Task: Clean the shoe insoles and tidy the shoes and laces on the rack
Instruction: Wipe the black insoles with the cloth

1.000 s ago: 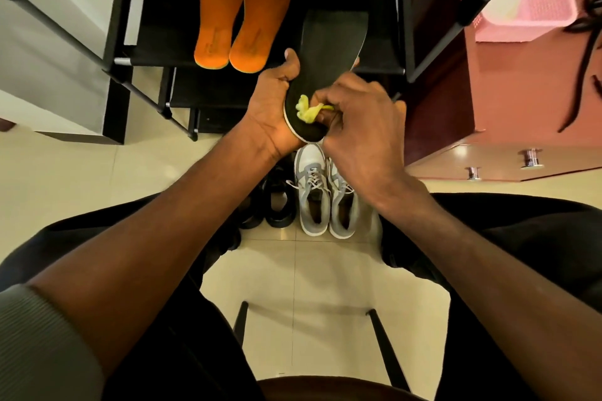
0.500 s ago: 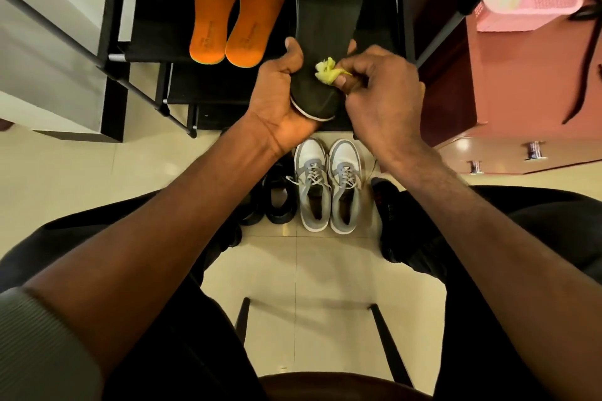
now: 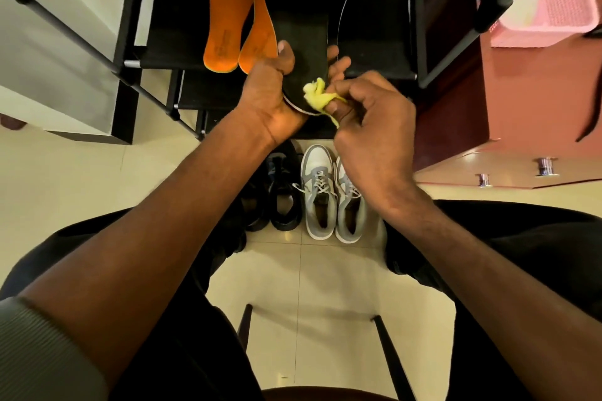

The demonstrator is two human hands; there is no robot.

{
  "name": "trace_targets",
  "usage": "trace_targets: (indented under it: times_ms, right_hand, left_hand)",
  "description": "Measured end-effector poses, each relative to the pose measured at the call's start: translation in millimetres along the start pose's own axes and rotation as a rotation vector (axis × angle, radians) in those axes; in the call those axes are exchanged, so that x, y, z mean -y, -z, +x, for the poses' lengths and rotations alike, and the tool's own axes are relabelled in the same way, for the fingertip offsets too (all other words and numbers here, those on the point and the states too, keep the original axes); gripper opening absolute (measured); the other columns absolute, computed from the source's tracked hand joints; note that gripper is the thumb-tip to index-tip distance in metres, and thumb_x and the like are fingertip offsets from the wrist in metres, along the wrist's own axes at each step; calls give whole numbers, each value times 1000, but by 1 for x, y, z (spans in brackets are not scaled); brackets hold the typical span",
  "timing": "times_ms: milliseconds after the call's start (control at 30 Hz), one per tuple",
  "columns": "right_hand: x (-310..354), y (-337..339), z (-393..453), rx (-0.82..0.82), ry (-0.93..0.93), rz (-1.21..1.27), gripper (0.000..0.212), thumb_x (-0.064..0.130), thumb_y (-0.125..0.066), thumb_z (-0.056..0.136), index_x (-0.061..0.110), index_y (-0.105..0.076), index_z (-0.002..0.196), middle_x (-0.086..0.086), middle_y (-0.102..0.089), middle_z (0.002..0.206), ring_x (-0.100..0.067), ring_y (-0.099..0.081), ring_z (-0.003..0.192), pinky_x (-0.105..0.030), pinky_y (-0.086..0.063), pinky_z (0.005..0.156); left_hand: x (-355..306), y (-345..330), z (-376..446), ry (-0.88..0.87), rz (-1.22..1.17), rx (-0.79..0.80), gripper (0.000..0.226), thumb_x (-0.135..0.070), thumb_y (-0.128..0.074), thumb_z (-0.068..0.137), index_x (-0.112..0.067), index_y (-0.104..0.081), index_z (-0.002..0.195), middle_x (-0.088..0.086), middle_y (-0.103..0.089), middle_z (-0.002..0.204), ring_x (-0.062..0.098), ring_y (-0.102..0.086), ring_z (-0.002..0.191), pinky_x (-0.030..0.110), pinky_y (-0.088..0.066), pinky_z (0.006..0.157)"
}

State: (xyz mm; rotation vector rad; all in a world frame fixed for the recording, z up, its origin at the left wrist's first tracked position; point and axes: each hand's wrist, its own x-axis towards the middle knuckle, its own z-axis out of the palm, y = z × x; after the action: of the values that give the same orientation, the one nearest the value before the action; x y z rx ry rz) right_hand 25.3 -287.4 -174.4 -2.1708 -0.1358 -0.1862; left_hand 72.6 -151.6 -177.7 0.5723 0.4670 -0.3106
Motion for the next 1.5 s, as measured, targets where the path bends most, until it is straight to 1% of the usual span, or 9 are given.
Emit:
trace_targets:
  times_ms: [133,267,433,567,667,967,1233,1400,1500]
  right_hand:
    - [0,2,4,61,4,-267,23,15,-69,90,25,-75,109,11,-67,108,-19,-62,101,-47,-47,86]
    - [-4,6,15,98,10,-527,34,13,-72,89,27,-70,120,6,-62,123,-21,-57,110,-38,-30,83]
    - [-16,23,39,15,-47,-417,18,20,-70,91,31,-74,105,9,-66,107,-20,-62,102,-47,-49,82]
    - [-11,19,25,121,38,-366,32,9,-66,84,30,-76,106,11,-69,114,-22,-65,105,-53,-53,83]
    - [-3,18,10,257,88,-405,41,1,-64,84,31,-77,109,11,-69,112,-23,-62,105,-51,-49,82]
    - [-7,19,18,180,53,-612,35,15,-73,86,34,-72,116,10,-62,119,-21,-55,111,-39,-27,82]
    - [-16,27,40,51,60,-557,24,19,-66,94,32,-73,113,8,-65,112,-21,-58,106,-38,-27,81]
    - [-3,22,13,167,139,-430,31,9,-62,88,28,-76,109,8,-68,113,-24,-60,105,-40,-35,79]
    - [-1,16,0,216,137,-420,35,3,-66,87,28,-76,111,10,-69,116,-23,-59,105,-41,-38,79]
  left_hand:
    - [13,-4,-5,23,100,-30,59,-39,-29,113,7,-42,148,24,-54,147,33,-66,96,33,-55,63]
    - [25,-3,-10,76,42,-48,51,-37,-33,112,5,-54,134,25,-66,119,31,-62,93,40,-49,89]
    - [32,-6,-14,82,55,-17,48,-29,-38,112,4,-49,145,26,-53,148,38,-56,131,51,-42,115]
    - [22,-11,-14,40,-23,-12,42,-28,-33,113,3,-61,119,29,-64,130,40,-65,104,46,-57,81]
    - [18,-5,-12,55,-26,-17,54,-35,-23,114,5,-50,138,28,-54,146,43,-58,128,40,-59,62]
    - [28,-7,-16,146,80,-122,37,-27,-38,112,2,-60,116,21,-69,99,31,-63,93,44,-54,94]
    - [26,-14,-25,148,138,-31,45,-25,-38,112,7,-49,142,23,-61,127,33,-60,117,46,-47,112]
    - [13,-13,-19,78,15,-103,37,-23,-37,113,5,-59,119,28,-68,112,36,-71,79,40,-59,60]
    - [11,-10,-15,72,73,-131,49,-29,-27,113,6,-45,143,27,-59,140,38,-67,100,35,-56,53]
